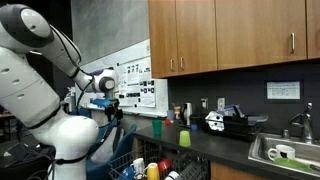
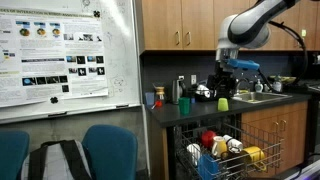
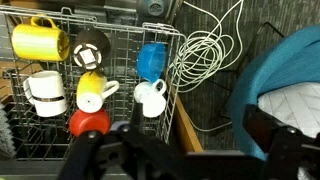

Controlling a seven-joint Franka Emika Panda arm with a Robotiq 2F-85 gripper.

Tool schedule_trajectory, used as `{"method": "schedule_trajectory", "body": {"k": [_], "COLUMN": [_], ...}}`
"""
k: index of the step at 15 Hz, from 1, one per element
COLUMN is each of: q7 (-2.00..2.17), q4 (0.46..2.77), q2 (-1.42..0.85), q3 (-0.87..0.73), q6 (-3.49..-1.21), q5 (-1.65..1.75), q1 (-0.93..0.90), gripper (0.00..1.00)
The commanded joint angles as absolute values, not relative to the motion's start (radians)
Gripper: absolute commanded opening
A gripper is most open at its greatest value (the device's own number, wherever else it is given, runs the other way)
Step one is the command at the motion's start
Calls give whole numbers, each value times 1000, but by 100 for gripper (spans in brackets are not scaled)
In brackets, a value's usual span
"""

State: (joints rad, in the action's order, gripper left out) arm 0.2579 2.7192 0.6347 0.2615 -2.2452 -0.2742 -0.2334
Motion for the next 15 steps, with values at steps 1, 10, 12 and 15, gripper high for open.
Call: {"method": "schedule_trajectory", "body": {"k": [1,10,12,15], "q7": [261,262,262,262], "q4": [2718,2718,2718,2718], "q2": [634,610,610,610], "q3": [255,254,254,254], "q6": [-2243,-2254,-2254,-2254], "q5": [-269,-267,-267,-267], "q1": [-239,-236,-236,-236], "gripper": [100,100,100,100]}}
